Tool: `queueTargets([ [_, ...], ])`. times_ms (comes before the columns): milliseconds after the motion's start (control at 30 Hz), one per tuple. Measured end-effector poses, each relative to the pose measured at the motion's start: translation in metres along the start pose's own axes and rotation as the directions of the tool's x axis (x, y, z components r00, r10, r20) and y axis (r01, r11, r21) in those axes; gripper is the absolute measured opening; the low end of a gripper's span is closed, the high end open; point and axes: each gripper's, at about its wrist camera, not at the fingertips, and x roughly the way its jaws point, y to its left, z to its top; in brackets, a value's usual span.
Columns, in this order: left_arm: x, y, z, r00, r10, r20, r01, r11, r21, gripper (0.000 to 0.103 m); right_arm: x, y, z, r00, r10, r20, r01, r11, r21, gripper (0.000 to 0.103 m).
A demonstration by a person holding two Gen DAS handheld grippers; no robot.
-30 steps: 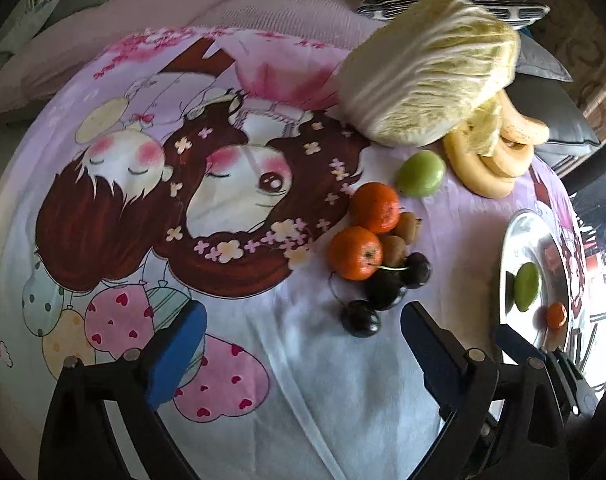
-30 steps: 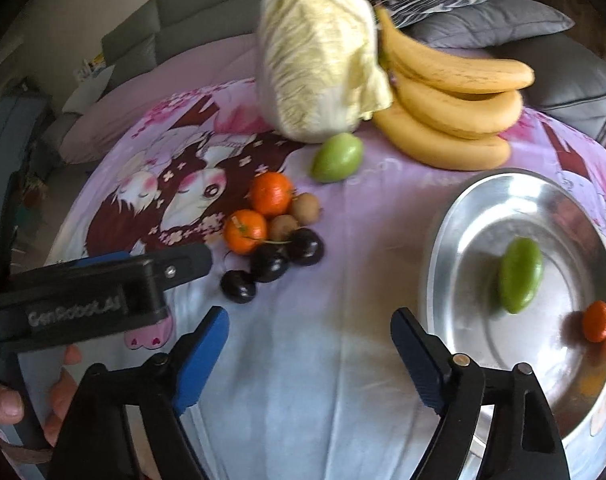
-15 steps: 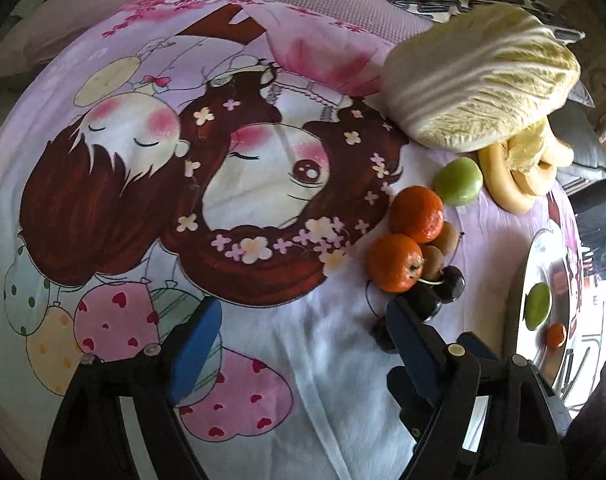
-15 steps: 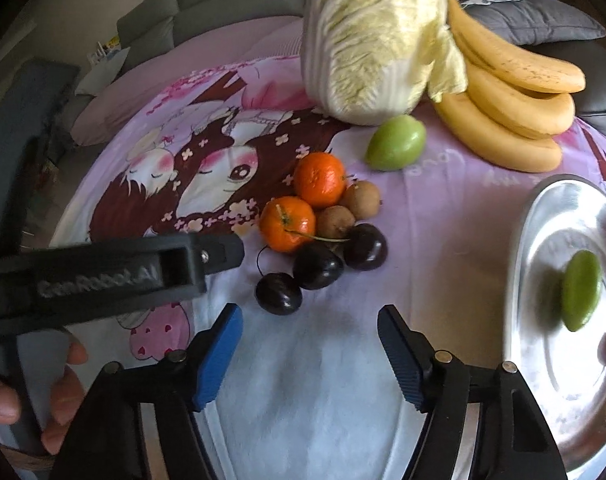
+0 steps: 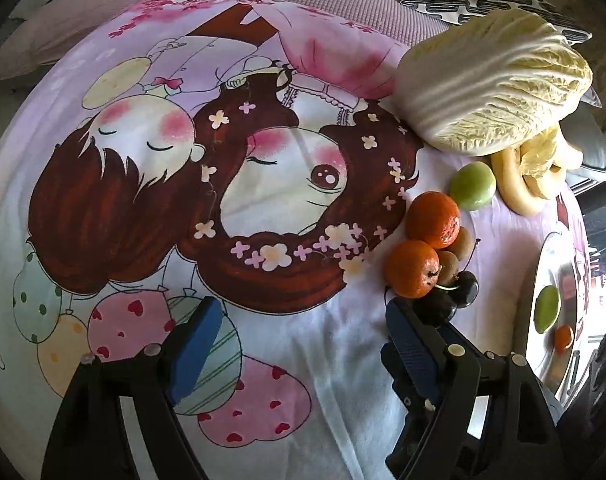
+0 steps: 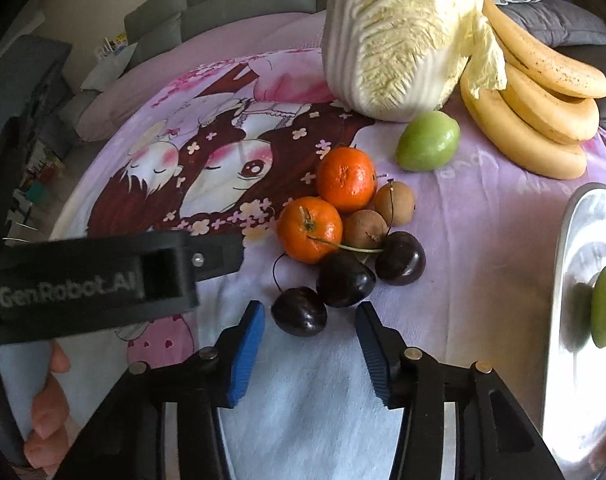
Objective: Organize fruits
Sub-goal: 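Grasp a dark cherry by its body with the right tool while the left tool approaches a tangerine, then close the left tool on the tangerine while the right tool holds the cherry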
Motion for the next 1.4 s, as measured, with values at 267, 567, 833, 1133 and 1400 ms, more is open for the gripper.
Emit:
queueTargets([
  [267,0.0,-0.001,-0.001,1.0,0.008,0.003,-0.008,1.0,0.002,0.085,0.002,-0.003,0.001,1.0,0.01,0.016,-0.011,1.0,0.019,0.043],
  [567,-0.003,-0.004,-0.002,1.0,0.019,0.014,-0.019,1.0,0.006,0.085,-0.002,-0.011,-0.002,0.997,0.077,0.023,-0.078,0.996,0.047,0.03],
  [833,-0.012,-0.008,-0.001,0.999,0.018,0.044,-0.018,1.0,-0.007,0.085,-0.012,-0.021,-0.006,0.991,0.126,0.037,-0.129,0.989,0.076,0.03],
  [1133,-0.015,-0.02,0.007,0.996,-0.036,0.079,0.037,0.999,-0.017,0.079,-0.029,-0.037,-0.007,0.991,0.123,0.059,-0.13,0.985,0.113,0.03],
  [1400,-0.004,-0.043,0.011,0.996,-0.058,0.062,0.056,0.998,0.037,0.059,-0.042,-0.051,-0.01,0.989,0.12,0.083,-0.131,0.981,0.145,0.03],
])
